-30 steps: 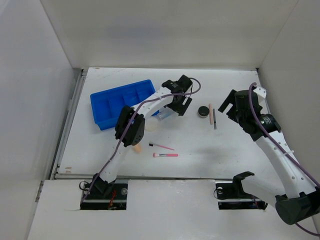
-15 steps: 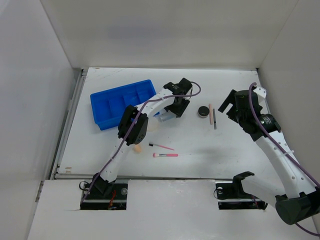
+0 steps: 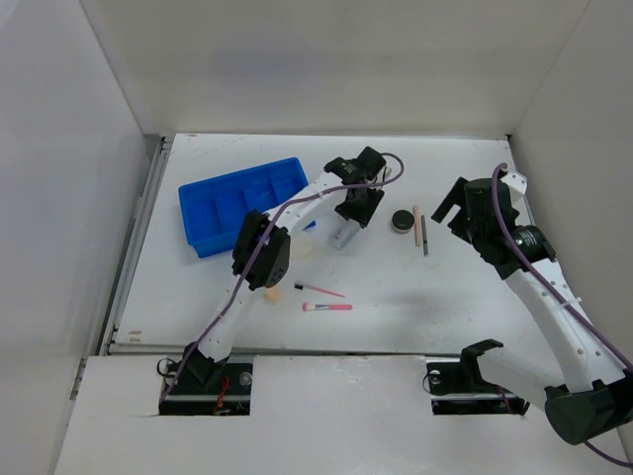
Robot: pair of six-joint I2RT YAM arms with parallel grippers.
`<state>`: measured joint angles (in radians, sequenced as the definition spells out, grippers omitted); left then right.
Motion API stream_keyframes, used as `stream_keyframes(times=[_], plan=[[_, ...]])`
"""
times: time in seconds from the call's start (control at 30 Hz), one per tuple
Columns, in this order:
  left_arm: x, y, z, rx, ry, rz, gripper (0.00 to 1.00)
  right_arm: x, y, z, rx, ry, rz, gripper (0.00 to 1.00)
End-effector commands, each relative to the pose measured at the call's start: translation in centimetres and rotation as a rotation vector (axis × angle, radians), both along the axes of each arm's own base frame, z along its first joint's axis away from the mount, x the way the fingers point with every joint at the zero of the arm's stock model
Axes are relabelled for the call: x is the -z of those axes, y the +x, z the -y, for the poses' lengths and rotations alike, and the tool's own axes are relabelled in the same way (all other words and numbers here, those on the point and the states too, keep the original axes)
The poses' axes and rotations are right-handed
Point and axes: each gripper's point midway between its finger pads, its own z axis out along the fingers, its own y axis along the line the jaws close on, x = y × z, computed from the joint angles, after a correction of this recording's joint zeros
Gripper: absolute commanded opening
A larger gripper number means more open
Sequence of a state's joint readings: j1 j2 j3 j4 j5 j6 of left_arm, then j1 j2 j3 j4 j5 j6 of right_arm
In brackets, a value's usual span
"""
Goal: Organize the makeup
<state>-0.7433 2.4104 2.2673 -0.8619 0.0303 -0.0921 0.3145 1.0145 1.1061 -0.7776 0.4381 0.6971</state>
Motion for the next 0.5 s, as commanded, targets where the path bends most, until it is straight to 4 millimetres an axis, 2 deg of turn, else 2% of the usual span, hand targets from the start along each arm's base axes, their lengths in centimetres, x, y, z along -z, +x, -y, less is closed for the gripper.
stream_keyframes(times=[0.0, 0.03, 0.07, 0.13, 0.17, 0.2, 0.27, 0.3, 0.37, 0.4, 0.47], plan=[[-11.2, 0.8, 0.1, -0.065, -0.231, 0.108, 0.0, -1.5, 0.3, 0.4, 0.018, -0.002, 0.04, 0.99], [-12.2, 1.0, -0.3, -0.091, -0.254, 0.119, 0.0, -1.1, 0.3, 0.4, 0.018, -0.005, 0.032, 0.99], [-14.7, 1.7, -1.3, -0.129, -0.304, 0.159, 0.0, -1.1, 0.3, 0.4, 0.018, -0.005, 0.032, 0.99], [-15.8, 2.2, -2.6, -0.22, -0.352, 0.156, 0.0, -1.1, 0.3, 0.4, 0.018, -0.005, 0.032, 0.99], [-17.8, 2.8, -3.9, -0.264, -0.396, 0.176, 0.0, -1.1, 0.3, 0.4, 0.018, -0.005, 0.032, 0.99], [-18.6, 3.4, -4.5, -0.305, -0.428, 0.187, 0.0, -1.1, 0.3, 0.4, 0.018, -0.005, 0.032, 0.99], [-19.5, 4.0, -5.8, -0.392, -0.486, 0.171, 0.0, -1.1, 0.3, 0.4, 0.018, -0.005, 0.032, 0.99], [-21.2, 4.8, -7.3, -0.435, -0.529, 0.196, 0.0, -1.1, 0.3, 0.4, 0.018, -0.005, 0.032, 0.99], [-20.9, 5.5, -9.0, -0.507, -0.539, 0.179, 0.0, -1.1, 0.3, 0.5, 0.025, -0.01, 0.033, 0.99], [-21.6, 6.3, -10.7, -0.558, -0.55, 0.197, 0.0, -1.1, 0.3, 0.5, 0.025, -0.01, 0.033, 0.99], [-22.2, 7.5, -12.2, -0.624, -0.563, 0.224, 0.0, -1.1, 0.3, 0.5, 0.025, -0.01, 0.033, 0.99]])
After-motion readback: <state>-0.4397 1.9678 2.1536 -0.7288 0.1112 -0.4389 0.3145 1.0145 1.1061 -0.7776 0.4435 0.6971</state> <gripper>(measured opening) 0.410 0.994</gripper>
